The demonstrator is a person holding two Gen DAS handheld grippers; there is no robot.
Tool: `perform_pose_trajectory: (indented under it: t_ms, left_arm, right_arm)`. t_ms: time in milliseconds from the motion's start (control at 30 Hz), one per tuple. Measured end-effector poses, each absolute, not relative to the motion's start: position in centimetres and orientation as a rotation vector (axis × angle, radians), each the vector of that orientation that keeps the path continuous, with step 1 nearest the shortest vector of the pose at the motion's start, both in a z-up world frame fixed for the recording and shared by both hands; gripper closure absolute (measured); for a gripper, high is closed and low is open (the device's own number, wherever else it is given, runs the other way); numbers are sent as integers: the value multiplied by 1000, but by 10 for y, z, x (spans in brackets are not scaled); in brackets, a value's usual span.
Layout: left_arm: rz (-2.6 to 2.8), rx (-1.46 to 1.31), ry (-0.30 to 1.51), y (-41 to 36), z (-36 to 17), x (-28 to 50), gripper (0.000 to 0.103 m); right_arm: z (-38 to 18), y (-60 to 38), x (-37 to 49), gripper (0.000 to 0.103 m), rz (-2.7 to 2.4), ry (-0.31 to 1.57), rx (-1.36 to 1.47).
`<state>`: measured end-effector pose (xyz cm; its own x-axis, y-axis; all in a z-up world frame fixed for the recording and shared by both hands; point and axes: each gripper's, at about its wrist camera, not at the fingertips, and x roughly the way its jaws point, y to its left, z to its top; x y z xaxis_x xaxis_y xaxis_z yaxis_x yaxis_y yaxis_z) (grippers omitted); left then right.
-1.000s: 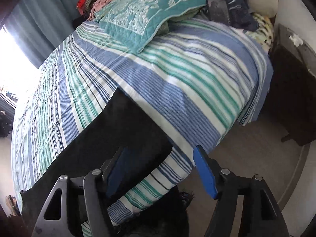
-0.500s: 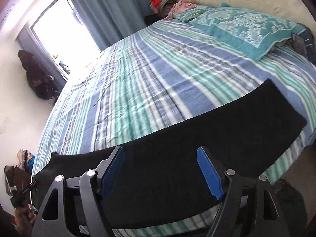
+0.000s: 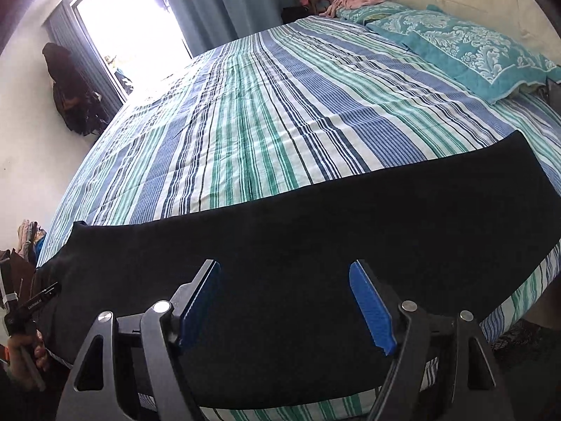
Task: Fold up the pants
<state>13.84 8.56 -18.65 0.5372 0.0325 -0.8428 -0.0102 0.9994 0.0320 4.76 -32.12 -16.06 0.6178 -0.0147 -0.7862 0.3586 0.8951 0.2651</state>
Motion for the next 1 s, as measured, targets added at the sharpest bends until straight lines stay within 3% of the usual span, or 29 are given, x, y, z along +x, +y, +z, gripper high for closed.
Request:
perform_pose_trajectory:
  t_ms: [200, 333, 633, 1000]
  left_arm:
    - [26, 61, 992, 81, -189, 137, 4]
    - [24, 41, 1004, 83, -184, 136, 4]
    - [-47, 32, 903, 52, -141, 123, 4]
    - [1, 39, 941, 17, -173, 171, 4]
  right_arm:
    - [-185, -335, 53, 25, -258, 975, 500]
    - [-187, -338, 52, 13, -231, 946, 545]
    - [-191, -321, 60, 1, -217, 973, 439]
    - [-194, -309, 63, 0, -232, 998, 347]
